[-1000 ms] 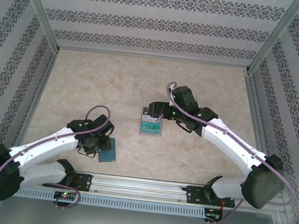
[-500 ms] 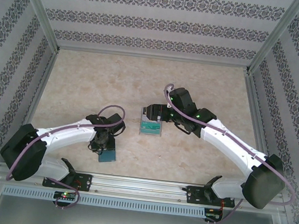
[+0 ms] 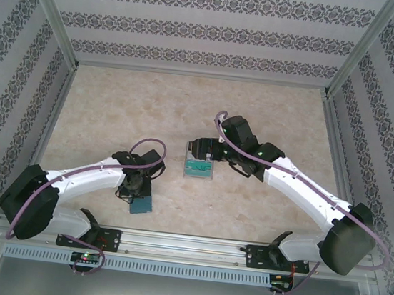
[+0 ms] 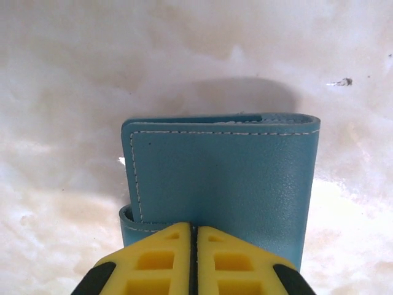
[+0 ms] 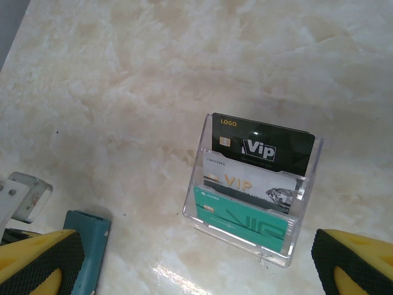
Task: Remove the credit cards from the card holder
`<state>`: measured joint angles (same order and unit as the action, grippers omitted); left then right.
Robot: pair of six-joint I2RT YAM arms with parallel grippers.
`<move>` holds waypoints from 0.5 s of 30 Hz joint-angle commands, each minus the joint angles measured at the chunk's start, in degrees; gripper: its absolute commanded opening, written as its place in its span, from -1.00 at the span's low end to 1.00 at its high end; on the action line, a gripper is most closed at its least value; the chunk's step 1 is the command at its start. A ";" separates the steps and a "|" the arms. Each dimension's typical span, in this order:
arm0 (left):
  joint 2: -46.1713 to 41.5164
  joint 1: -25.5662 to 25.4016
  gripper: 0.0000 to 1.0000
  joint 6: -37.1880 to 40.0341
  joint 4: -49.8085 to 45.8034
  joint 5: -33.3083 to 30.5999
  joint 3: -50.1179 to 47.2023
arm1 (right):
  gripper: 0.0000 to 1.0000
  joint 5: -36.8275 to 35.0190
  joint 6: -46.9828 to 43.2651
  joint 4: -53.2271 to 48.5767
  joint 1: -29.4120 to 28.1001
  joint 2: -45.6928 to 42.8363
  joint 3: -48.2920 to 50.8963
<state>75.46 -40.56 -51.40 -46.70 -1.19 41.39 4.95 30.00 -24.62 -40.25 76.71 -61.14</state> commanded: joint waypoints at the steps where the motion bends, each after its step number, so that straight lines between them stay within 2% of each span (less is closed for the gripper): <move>1: -1.40 -0.67 -1.00 2.17 0.27 -1.59 0.20 | 0.96 0.14 0.39 -0.18 -0.81 1.05 -1.83; 11: -2.89 -0.58 -1.00 1.04 6.62 -0.94 8.28 | 0.94 3.42 2.46 2.24 -2.01 3.87 -2.24; 13: -2.61 -0.32 -1.00 -0.03 7.36 -1.96 9.07 | 0.84 5.82 3.49 5.13 -2.09 4.63 -1.55; 15: -2.10 -0.14 -1.00 -1.67 9.52 -2.73 8.71 | 0.53 10.03 5.10 8.60 -2.15 6.82 -1.49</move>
<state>73.73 -40.51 -50.83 -40.21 -1.80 49.39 9.47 32.88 -21.41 -41.89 81.14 -61.56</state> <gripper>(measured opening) 0.044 0.807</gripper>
